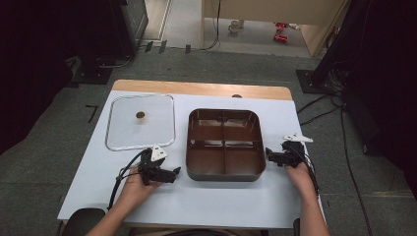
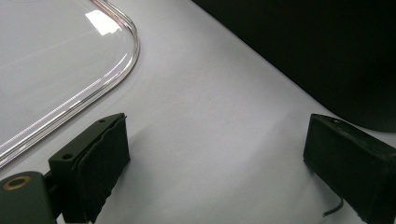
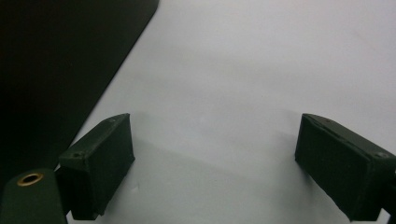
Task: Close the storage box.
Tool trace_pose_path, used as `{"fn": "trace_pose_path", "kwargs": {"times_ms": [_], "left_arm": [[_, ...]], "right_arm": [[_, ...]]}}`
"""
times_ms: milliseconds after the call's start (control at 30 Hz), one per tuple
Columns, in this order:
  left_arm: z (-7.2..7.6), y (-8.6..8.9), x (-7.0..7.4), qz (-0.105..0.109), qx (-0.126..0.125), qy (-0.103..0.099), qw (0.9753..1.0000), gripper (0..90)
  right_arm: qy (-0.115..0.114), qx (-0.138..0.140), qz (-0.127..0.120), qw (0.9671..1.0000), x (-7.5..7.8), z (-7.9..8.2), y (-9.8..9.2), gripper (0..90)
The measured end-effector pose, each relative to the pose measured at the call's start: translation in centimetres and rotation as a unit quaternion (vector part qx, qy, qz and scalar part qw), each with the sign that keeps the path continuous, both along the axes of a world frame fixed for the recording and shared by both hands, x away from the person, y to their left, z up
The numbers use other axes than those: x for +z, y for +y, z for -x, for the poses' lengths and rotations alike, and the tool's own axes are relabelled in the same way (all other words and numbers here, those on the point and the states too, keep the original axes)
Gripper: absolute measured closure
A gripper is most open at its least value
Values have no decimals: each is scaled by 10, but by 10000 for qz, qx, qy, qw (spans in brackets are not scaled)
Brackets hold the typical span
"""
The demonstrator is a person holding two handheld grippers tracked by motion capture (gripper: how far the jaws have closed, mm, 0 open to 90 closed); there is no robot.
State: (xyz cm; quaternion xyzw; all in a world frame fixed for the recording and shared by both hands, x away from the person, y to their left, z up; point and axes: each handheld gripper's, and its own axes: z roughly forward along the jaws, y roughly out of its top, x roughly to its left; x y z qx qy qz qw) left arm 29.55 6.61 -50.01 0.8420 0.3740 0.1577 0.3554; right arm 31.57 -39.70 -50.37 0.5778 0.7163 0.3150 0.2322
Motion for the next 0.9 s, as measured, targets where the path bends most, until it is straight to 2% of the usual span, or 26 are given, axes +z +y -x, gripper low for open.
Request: {"fn": "trace_pose_path", "kwargs": {"times_ms": [167,267,333,367,433,500,600,633,700,733,900], "left_arm": [[-1,-1,2,-77,-28,48,10000,71],[-5,-1,6,-175,-141,212,9995,84],[-8,1,9,-219,-161,260,9993,135],[-9,4,10,-236,-221,293,9990,205],[-11,7,12,-229,-218,317,9990,270],[-14,11,14,-179,-285,405,9986,279],[-19,11,17,-281,-409,583,9971,283],[-19,11,17,-281,-409,583,9971,284],[-22,12,20,-219,-483,732,9959,296],[-23,13,22,-118,-500,805,9954,309],[-26,16,31,-90,-548,709,9959,299]], "right_arm": [[-3,2,-1,10000,0,0,0,110],[-4,4,-2,10000,0,0,0,110],[-5,5,-3,10000,0,0,0,110],[-4,7,-5,10000,0,0,0,110],[-4,6,-6,10000,0,0,0,110],[1,1,-11,10000,0,0,0,110],[-1,2,-14,10000,0,0,0,110],[-1,3,-13,10000,0,0,0,110],[-2,3,-12,10000,0,0,0,110],[-2,3,-11,10000,0,0,0,110],[-3,4,-11,10000,0,0,0,110]]}}
